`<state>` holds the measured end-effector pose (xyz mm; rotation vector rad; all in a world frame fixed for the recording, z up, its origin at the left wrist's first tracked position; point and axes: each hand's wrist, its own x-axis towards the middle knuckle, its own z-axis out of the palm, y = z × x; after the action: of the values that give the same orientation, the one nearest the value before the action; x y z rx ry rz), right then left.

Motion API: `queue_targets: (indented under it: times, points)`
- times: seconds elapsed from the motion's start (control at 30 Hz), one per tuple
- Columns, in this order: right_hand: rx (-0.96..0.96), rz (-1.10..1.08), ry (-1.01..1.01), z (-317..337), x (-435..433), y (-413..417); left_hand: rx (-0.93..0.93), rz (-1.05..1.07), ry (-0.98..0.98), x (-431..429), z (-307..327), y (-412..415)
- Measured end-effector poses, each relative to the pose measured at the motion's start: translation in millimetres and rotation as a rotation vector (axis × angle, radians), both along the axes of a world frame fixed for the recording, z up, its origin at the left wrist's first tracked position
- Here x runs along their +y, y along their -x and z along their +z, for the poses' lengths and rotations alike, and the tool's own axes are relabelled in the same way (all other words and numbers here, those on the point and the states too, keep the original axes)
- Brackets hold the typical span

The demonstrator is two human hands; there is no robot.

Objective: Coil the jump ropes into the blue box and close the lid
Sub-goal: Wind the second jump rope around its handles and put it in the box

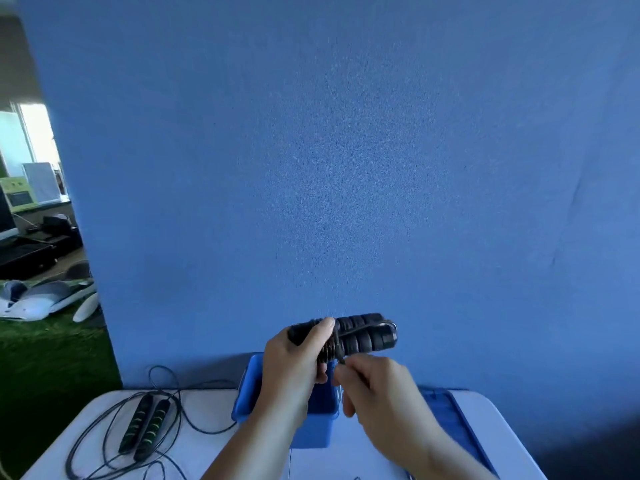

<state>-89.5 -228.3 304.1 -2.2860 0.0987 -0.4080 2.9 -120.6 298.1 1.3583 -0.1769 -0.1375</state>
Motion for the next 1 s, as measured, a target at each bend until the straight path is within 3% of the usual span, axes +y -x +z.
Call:
queue_targets:
  times: [0.4,0.73,0.87,1.0]
  points:
    - [-0.092,0.151,-0.278,-35,-17,-6,0.155,0.017,0.076,-9,2,8]
    - [0.002,0.371,-0.440,-48,-58,-27,0.200,-0.098,0.111,-2,20,18]
    - [0.077,0.412,-0.410,-40,-80,-34,0.175,-0.188,0.079,4,22,21]
    - [0.166,0.389,-0.151,-22,-112,-48,0.098,-0.320,-0.007,11,22,26]
